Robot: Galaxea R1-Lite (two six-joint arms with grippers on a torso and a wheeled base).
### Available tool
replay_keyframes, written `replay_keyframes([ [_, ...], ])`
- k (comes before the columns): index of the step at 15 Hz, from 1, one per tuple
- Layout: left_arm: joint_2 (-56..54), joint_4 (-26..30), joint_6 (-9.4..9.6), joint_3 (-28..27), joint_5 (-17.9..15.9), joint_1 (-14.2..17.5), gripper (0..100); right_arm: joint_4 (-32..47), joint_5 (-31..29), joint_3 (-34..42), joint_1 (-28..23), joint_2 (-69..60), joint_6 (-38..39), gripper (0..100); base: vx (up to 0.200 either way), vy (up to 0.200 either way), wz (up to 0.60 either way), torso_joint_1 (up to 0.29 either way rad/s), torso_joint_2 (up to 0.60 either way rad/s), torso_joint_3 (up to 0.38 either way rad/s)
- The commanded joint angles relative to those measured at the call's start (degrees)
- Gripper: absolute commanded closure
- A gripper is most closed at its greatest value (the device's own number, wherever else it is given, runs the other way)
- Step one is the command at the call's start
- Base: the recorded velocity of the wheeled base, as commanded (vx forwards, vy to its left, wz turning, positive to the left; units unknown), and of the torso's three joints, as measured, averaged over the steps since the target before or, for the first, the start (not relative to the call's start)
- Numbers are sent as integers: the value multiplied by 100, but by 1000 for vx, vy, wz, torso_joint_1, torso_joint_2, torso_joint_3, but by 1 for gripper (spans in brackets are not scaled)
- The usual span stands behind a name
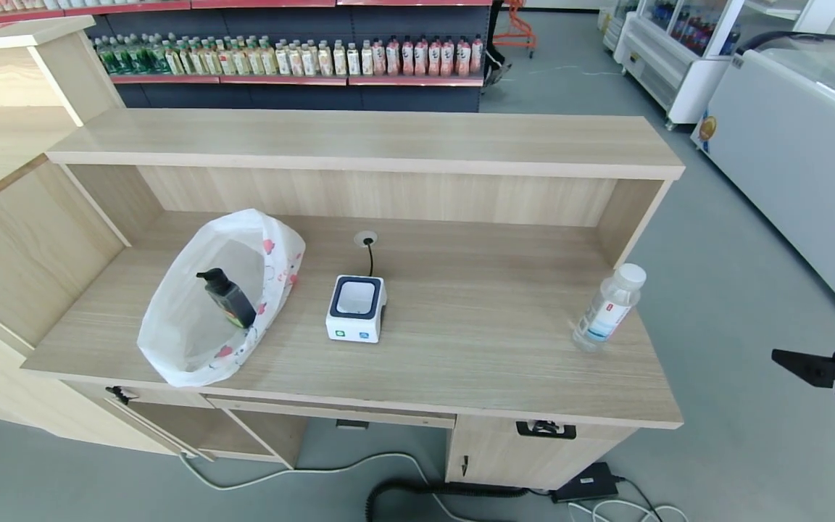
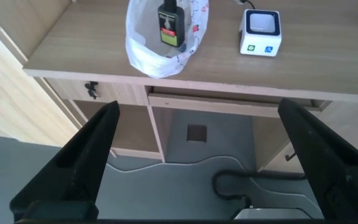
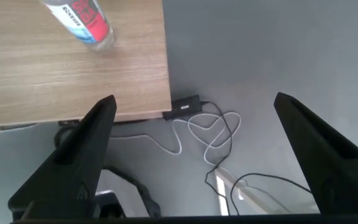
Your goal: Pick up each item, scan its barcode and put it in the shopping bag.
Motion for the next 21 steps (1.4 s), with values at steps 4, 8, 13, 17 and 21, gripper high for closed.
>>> replay_keyframes([
  [4,-2,2,0,1,2,-1,0,-1825,-302,1463,110,828,-30,0,0,0,0,0,0,0],
  [8,-2,2,0,1,2,-1,0,-3785,-310,1613,488,1989,111,0,0,0,0,0,0,0],
  [13,-2,2,0,1,2,-1,0,-5429,-328,1534,901,3175,260,0,0,0,0,0,0,0],
  [17,-2,2,0,1,2,-1,0,-5886,-354,1349,998,3659,269,0,0,0,0,0,0,0],
  [21,-2,2,0,1,2,-1,0,-6061,-337,857,1015,4028,243,0,0,0,0,0,0,0],
])
